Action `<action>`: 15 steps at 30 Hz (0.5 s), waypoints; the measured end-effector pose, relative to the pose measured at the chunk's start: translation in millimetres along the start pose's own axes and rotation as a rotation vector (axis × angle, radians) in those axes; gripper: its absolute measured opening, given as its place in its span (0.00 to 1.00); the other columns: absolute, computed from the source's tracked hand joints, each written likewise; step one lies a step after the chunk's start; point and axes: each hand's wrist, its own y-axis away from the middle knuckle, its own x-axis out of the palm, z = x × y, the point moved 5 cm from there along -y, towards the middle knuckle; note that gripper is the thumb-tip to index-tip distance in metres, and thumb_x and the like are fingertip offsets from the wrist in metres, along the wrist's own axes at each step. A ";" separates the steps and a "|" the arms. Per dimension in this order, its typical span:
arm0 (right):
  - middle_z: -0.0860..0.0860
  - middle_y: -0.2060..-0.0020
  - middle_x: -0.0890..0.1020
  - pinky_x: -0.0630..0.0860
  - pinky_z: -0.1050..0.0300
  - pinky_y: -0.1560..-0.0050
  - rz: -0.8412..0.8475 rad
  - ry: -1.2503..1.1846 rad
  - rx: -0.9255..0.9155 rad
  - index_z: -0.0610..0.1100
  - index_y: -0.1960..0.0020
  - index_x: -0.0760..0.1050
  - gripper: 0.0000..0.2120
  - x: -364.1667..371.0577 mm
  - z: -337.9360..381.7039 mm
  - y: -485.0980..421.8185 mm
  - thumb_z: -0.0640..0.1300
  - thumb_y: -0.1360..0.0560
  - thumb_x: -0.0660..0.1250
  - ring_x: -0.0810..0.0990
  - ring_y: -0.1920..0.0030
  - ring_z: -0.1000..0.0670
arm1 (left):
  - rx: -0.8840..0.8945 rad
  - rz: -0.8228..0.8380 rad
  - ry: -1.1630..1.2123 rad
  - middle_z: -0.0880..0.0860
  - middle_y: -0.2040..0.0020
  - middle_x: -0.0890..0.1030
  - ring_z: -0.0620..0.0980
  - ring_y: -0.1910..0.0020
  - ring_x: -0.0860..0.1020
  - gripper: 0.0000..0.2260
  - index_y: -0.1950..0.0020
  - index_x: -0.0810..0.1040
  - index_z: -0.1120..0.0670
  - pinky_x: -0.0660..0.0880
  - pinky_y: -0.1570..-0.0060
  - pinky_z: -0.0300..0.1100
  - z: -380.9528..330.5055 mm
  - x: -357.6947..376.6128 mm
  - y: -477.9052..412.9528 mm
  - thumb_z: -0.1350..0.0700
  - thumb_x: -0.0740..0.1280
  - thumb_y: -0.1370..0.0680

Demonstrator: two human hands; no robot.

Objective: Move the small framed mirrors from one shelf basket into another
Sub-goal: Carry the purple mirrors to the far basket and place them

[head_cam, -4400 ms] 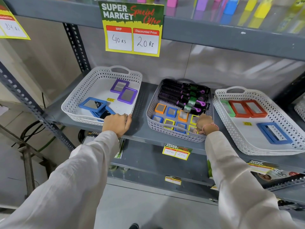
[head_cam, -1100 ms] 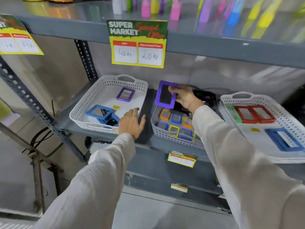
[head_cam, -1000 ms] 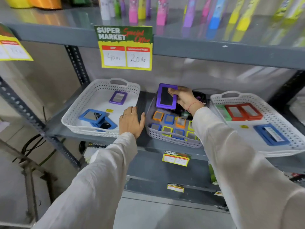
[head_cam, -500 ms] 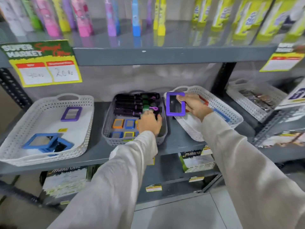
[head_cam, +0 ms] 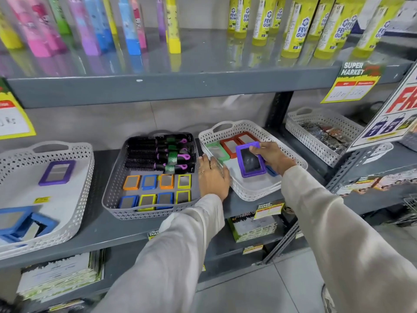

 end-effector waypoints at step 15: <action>0.43 0.33 0.74 0.72 0.52 0.41 0.096 0.486 0.075 0.42 0.32 0.70 0.21 7.9 -41.3 -41.2 0.48 0.23 0.64 0.74 0.35 0.40 | -0.364 0.119 0.355 0.60 0.23 0.55 0.60 0.29 0.65 0.31 0.23 0.43 0.61 0.64 0.32 0.48 -12.9 62.0 -19.5 0.62 0.57 0.21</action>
